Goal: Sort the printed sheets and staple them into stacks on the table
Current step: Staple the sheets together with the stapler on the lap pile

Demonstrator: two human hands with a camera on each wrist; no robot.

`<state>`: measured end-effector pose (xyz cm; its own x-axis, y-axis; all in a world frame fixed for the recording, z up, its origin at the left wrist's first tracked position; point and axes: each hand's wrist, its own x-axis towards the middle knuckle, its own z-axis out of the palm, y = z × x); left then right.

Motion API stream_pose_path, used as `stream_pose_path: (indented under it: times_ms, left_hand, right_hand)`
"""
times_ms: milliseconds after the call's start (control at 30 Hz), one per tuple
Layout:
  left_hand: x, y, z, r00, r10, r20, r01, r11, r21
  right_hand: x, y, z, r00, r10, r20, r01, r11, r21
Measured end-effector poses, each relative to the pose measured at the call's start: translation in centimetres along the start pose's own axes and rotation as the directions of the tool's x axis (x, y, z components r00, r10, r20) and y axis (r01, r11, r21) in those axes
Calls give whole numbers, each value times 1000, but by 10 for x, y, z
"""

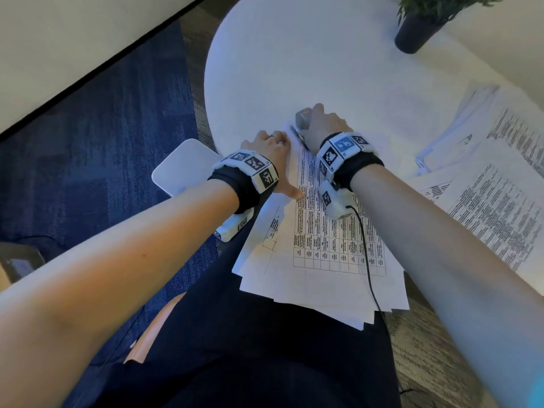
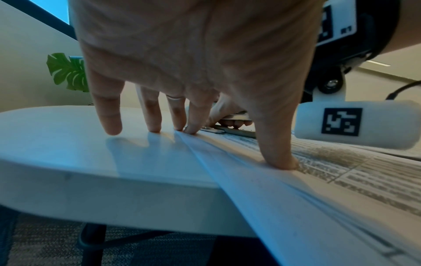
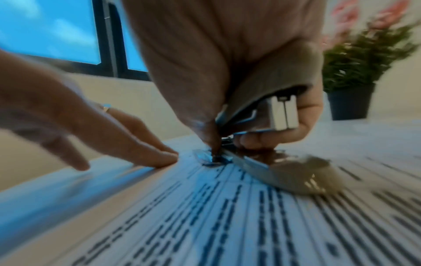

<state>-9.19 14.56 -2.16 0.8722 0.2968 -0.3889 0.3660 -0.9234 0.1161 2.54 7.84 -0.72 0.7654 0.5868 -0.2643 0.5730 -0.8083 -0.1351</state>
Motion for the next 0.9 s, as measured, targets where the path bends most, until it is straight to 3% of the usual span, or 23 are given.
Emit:
stream_pose_path:
  times_ms: [167,400,467,633,767,900]
  left_hand:
    - [0,-1,0,1000,4,-10,-3,1000,28]
    - [-3,-6,-5,1000,13,15,-13,1000,-3]
    - [-2,-7,-15,999,-25,26,27,994,-102]
    - [5,-6,-32,983,-159,-89,80,814,-575]
    - [7,5,-25,980,-196,-21,119,675,-728]
    - [7,12,-16,985,-167,46,147,662,-735]
  right_hand:
    - [2,18,-5,995,95,6,-95,982,164]
    - [-12,25,-5,998,43,43,-52,971,231]
    - [-19,28,-7,999,11,38,-21,961,277]
    - [-40,39,-17,998,-56,18,48,949,311]
    - [-57,42,-16,993,-80,90,35,906,422]
    - [-68,41,-18,987,-127,101,56,850,523]
